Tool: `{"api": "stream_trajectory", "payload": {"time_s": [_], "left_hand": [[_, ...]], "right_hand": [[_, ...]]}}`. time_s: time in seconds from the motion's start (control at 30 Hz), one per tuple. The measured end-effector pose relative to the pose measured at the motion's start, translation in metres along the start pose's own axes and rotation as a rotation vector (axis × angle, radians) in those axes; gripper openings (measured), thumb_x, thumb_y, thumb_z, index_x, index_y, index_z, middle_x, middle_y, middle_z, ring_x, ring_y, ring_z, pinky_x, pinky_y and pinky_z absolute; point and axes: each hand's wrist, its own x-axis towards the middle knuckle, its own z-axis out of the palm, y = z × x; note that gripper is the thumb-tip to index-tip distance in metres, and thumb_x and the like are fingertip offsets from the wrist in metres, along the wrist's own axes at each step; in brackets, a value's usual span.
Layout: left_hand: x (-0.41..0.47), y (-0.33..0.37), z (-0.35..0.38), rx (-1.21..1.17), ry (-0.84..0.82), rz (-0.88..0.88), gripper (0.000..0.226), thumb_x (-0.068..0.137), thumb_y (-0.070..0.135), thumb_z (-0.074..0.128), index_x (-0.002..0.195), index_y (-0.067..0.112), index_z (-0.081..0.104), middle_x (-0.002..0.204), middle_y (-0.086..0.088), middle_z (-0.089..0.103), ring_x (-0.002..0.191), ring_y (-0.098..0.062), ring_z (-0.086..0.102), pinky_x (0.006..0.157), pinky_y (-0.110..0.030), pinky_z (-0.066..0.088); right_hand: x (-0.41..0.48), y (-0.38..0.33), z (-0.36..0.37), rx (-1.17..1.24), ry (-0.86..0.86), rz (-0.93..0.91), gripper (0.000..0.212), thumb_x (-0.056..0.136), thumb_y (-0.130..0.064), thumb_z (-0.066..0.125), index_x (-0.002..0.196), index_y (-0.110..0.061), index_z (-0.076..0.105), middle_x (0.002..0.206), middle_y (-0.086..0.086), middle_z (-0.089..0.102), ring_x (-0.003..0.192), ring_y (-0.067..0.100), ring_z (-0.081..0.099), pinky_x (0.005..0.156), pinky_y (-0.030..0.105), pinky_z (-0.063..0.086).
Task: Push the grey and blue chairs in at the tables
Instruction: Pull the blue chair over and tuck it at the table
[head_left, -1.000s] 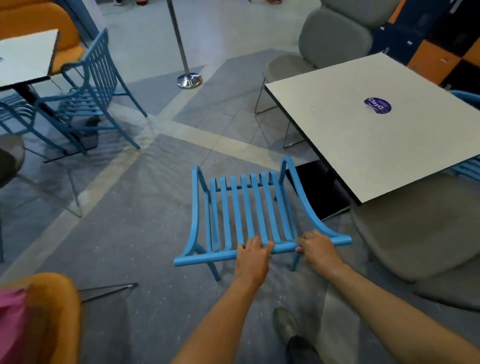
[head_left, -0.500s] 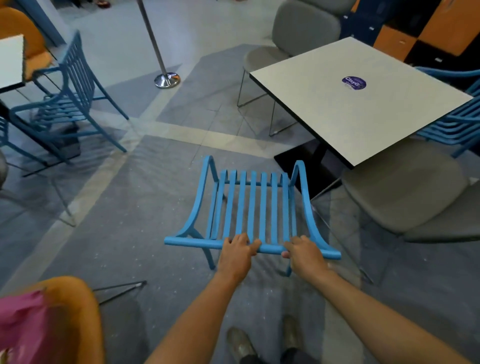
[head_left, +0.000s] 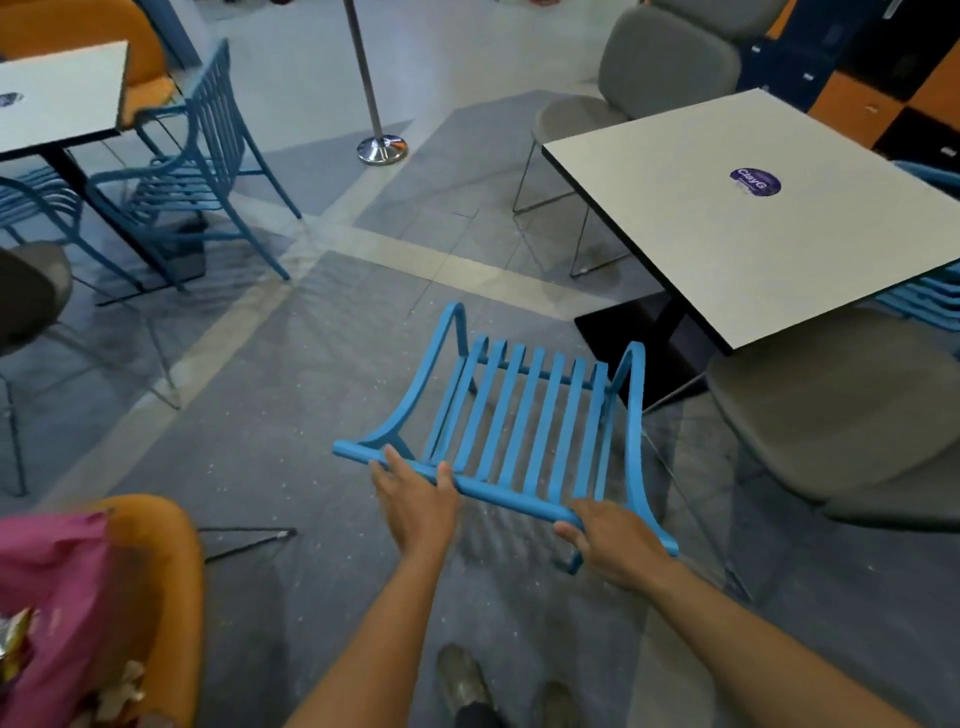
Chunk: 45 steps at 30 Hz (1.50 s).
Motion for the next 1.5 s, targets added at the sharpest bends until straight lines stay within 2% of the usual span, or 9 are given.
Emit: {"api": "stream_trajectory", "payload": {"time_s": [0.13, 0.3, 0.43, 0.53, 0.7, 0.9, 1.1, 1.27, 1.5], "left_hand": [[0.008, 0.019, 0.016, -0.351, -0.020, -0.407, 0.086, 0.099, 0.041, 0.058, 0.157, 0.000, 0.009, 0.154, -0.028, 0.034, 0.131, -0.047, 0.048, 0.105, -0.056, 0.045], [0.015, 0.043, 0.048, -0.550, 0.148, -0.515, 0.074, 0.108, 0.029, 0.042, 0.159, 0.005, -0.007, 0.149, -0.025, 0.046, 0.121, -0.044, 0.057, 0.099, -0.051, 0.049], [0.022, 0.051, 0.063, -0.608, 0.337, -0.513, 0.063, 0.107, 0.019, 0.039, 0.159, 0.007, 0.004, 0.143, -0.026, 0.050, 0.108, -0.042, 0.064, 0.075, -0.041, 0.048], [0.032, 0.051, 0.067, -0.586, 0.367, -0.492, 0.063, 0.106, 0.016, 0.040, 0.158, 0.005, 0.006, 0.142, -0.025, 0.051, 0.110, -0.041, 0.064, 0.081, -0.044, 0.054], [0.064, 0.046, 0.056, -0.498, 0.299, -0.503, 0.063, 0.107, 0.021, 0.039, 0.157, 0.008, 0.004, 0.138, -0.021, 0.055, 0.107, -0.041, 0.064, 0.086, -0.050, 0.054], [0.122, 0.045, 0.044, -0.426, 0.247, -0.451, 0.063, 0.106, 0.023, 0.040, 0.157, 0.008, 0.005, 0.137, -0.020, 0.055, 0.108, -0.042, 0.063, 0.082, -0.046, 0.049], [0.185, 0.053, 0.032, -0.405, 0.166, -0.401, 0.067, 0.107, 0.023, 0.039, 0.159, 0.009, 0.001, 0.146, -0.019, 0.050, 0.113, -0.040, 0.062, 0.079, -0.042, 0.046], [0.240, 0.065, 0.017, -0.352, 0.028, -0.354, 0.071, 0.106, 0.024, 0.040, 0.159, 0.010, -0.004, 0.146, -0.018, 0.050, 0.117, -0.041, 0.060, 0.093, -0.051, 0.048], [0.320, 0.072, 0.001, -0.190, -0.181, -0.194, 0.072, 0.106, 0.021, 0.040, 0.158, 0.002, -0.005, 0.114, -0.018, 0.061, 0.098, -0.037, 0.065, 0.077, -0.039, 0.044]], "right_hand": [[0.014, -0.004, 0.001, -0.068, -0.025, -0.129, 0.061, 0.096, -0.075, 0.024, 0.128, -0.030, 0.050, 0.114, -0.004, 0.066, 0.098, 0.020, 0.063, 0.075, 0.033, 0.043], [0.034, -0.007, 0.007, -0.193, -0.038, -0.250, 0.068, 0.092, -0.078, 0.010, 0.121, -0.026, 0.042, 0.098, 0.002, 0.067, 0.076, 0.026, 0.065, 0.060, 0.038, 0.046], [0.044, 0.000, 0.016, -0.226, -0.001, -0.284, 0.069, 0.089, -0.079, 0.005, 0.117, -0.027, 0.040, 0.087, 0.001, 0.067, 0.068, 0.026, 0.065, 0.056, 0.038, 0.047], [0.051, -0.001, 0.019, -0.239, 0.020, -0.295, 0.067, 0.091, -0.078, 0.005, 0.117, -0.026, 0.040, 0.089, 0.002, 0.067, 0.069, 0.026, 0.066, 0.056, 0.037, 0.047], [0.066, -0.029, 0.017, -0.256, 0.011, -0.278, 0.059, 0.099, -0.069, 0.016, 0.114, -0.020, 0.046, 0.093, 0.005, 0.068, 0.074, 0.029, 0.067, 0.062, 0.041, 0.053], [0.100, -0.073, 0.012, -0.209, -0.018, -0.216, 0.050, 0.106, -0.060, 0.024, 0.117, -0.016, 0.045, 0.095, 0.009, 0.068, 0.078, 0.030, 0.066, 0.067, 0.041, 0.052], [0.144, -0.113, 0.011, -0.177, 0.007, -0.123, 0.048, 0.105, -0.061, 0.024, 0.113, -0.018, 0.045, 0.088, 0.007, 0.067, 0.072, 0.027, 0.065, 0.062, 0.039, 0.051], [0.187, -0.150, 0.011, -0.169, 0.056, -0.018, 0.051, 0.104, -0.063, 0.023, 0.115, -0.019, 0.046, 0.083, 0.005, 0.068, 0.068, 0.026, 0.065, 0.059, 0.040, 0.053], [0.244, -0.183, 0.010, -0.164, 0.138, 0.077, 0.058, 0.098, -0.068, 0.016, 0.116, -0.021, 0.047, 0.075, -0.001, 0.064, 0.062, 0.024, 0.064, 0.052, 0.035, 0.043]]}}
